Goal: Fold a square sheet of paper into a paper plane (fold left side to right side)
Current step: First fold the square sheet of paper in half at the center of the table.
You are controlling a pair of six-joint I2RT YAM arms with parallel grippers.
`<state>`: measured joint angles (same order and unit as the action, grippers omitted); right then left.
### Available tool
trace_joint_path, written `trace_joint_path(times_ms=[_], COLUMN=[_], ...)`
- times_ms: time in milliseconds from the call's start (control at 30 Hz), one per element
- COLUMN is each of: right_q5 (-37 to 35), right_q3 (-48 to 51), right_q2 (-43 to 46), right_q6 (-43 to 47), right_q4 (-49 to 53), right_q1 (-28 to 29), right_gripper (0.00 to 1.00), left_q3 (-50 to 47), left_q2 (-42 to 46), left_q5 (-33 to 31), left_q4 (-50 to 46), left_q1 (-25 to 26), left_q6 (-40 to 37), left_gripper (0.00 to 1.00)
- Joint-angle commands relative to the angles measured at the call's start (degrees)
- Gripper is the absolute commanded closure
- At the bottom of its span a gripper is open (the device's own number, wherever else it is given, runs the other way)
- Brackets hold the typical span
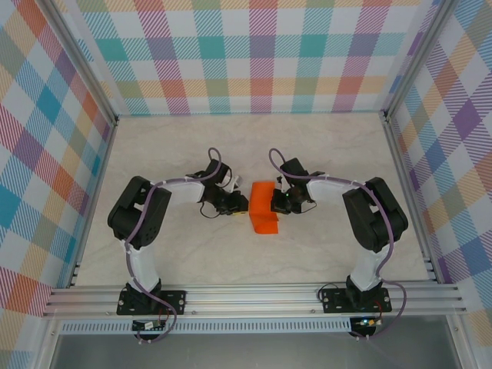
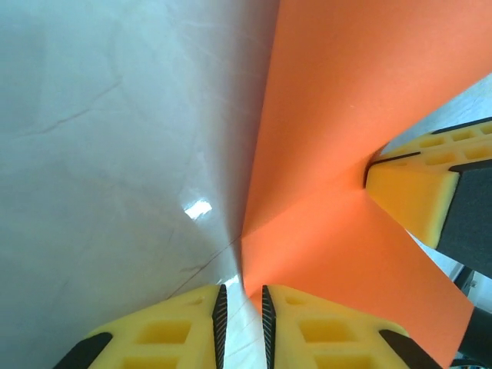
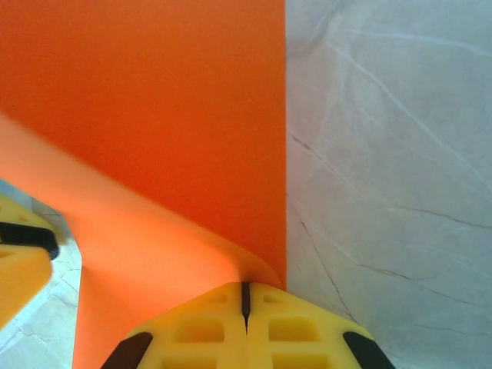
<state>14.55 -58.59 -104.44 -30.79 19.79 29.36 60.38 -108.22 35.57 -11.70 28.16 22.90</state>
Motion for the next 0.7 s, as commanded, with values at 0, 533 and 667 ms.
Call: trace_joint_path(times_ms=[0,533,667], right_q5=[-5.2,-6.2,-7.0], right_q3=[1.6,0.6,0.4], right_q2=[-3.6,-4.2,-4.4], right_q6=[1.0,1.3,1.6], right_q4=[7.0,8.7,9.6], right_q1=[0.4,0.9,1.0], right_gripper=[0.98,0.98,0.98], left_q3=[-0.4,8.6,8.1], left_q2=[3.4,-9.1,-9.8], left_q5=[3.4,3.3,1.7], left_q4=[2.5,5.1,4.6], left_q1=[-0.3,2.9,1.2], left_q6=[0.4,0.6,0.3], left_gripper=[0.80,0.83,0.82])
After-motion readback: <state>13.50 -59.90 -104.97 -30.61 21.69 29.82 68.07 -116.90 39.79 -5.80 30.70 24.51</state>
